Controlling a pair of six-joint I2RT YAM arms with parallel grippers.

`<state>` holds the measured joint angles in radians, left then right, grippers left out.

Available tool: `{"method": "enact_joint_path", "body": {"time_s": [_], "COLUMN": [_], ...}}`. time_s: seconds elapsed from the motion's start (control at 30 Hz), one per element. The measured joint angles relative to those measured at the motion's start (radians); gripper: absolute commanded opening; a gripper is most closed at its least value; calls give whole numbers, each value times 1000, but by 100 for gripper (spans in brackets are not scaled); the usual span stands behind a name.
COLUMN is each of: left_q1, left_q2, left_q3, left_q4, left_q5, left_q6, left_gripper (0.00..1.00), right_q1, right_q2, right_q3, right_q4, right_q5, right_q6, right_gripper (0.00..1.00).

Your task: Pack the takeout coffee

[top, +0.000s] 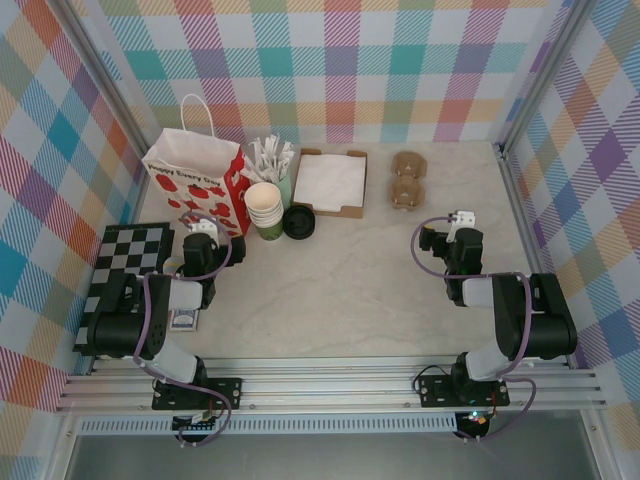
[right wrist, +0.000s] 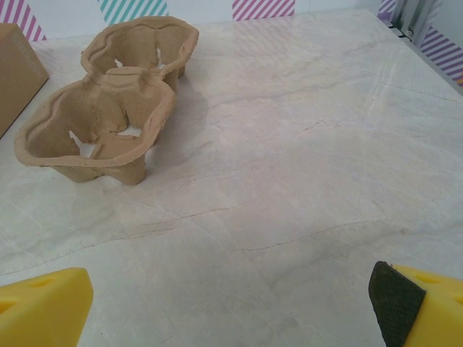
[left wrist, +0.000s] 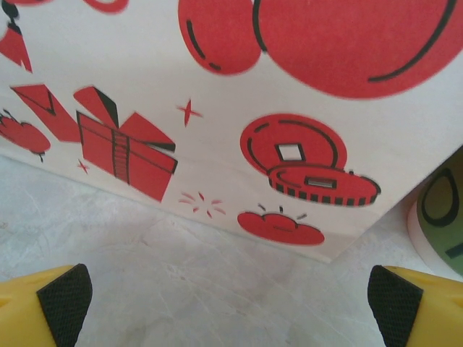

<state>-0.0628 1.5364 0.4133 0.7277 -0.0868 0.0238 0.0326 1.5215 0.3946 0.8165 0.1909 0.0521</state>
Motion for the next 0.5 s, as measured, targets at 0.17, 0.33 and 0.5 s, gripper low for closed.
{"method": "enact_joint_path", "body": {"time_s": [0.17,0.33,0.5], "left_q1": [-9,-47,-137], "left_q2": [-227,-467,-621], "left_q3": [41,122,185], "left_q4": [-200,-444,-683], "left_q5": [-55,-187,-285], "left_q6": [-27,-132,-337], "left_gripper": [100,100,100], "right_q1": [5,33,37], "right_q2": [-14,-117,-205], "right_q3": [-19,129,327], "right_q4": [-6,-307,-535], "right_q5": [-12,-17,-39], "right_q6": [-10,-11,100], "right_gripper": [100,100,100]}}
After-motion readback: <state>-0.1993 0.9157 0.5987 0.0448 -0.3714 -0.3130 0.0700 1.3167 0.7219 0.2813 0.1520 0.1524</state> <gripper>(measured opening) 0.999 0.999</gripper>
